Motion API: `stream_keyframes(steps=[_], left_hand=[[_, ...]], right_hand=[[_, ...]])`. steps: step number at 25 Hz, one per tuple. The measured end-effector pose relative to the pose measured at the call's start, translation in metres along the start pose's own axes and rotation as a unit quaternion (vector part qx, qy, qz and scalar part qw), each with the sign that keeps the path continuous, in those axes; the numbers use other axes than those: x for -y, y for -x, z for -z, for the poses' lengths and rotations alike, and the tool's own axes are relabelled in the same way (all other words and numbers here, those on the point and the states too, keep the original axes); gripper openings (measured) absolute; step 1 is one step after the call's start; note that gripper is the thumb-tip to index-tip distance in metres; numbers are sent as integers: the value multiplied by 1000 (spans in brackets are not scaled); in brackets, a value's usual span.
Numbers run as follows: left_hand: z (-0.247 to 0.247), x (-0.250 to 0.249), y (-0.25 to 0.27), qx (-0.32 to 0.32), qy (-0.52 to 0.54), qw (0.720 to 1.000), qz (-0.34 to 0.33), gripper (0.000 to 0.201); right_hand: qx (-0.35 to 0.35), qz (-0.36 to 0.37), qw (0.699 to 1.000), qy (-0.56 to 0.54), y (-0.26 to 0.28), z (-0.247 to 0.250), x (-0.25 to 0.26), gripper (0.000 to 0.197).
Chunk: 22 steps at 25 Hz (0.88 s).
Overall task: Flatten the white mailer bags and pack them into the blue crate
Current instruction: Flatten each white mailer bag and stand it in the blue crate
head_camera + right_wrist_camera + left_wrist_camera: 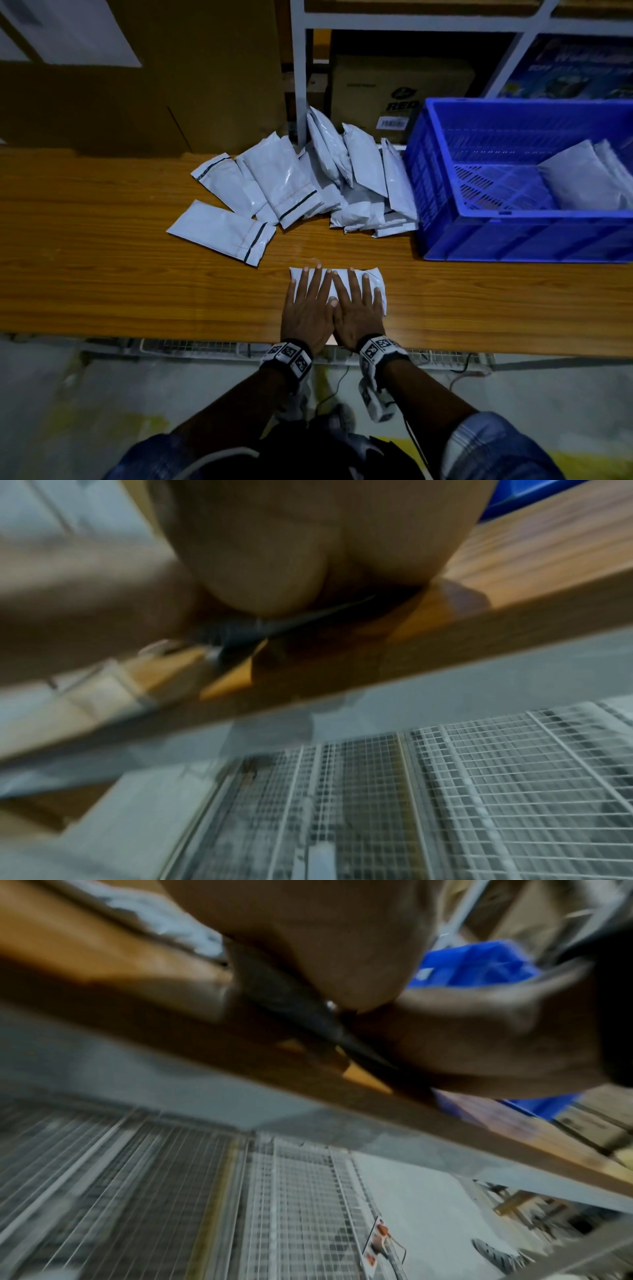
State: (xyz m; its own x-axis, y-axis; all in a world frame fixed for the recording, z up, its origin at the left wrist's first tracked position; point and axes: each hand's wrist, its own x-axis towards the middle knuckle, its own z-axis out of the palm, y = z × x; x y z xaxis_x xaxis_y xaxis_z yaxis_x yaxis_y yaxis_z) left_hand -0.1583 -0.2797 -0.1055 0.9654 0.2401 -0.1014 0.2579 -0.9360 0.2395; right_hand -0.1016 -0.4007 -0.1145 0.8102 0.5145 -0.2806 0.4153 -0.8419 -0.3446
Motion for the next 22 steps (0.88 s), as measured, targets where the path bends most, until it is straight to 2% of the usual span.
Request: stream_keyframes(steps=[5, 7, 10, 14, 22], left_hand=[[0, 7, -1, 26, 31, 999, 1, 58], [2, 8, -5, 31, 34, 999, 1, 58], [-1, 9, -2, 23, 36, 999, 7, 58], [-10, 11, 8, 15, 37, 999, 2, 61], [-8, 11, 1, 13, 28, 1000, 2, 61]], right_hand=[[93, 26, 995, 28, -14, 5, -13, 60], [68, 43, 997, 17, -14, 19, -14, 59], [-12, 53, 999, 2, -8, 37, -6, 53], [15, 39, 999, -10, -3, 25, -5, 54], [14, 20, 1000, 4, -9, 15, -5, 54]])
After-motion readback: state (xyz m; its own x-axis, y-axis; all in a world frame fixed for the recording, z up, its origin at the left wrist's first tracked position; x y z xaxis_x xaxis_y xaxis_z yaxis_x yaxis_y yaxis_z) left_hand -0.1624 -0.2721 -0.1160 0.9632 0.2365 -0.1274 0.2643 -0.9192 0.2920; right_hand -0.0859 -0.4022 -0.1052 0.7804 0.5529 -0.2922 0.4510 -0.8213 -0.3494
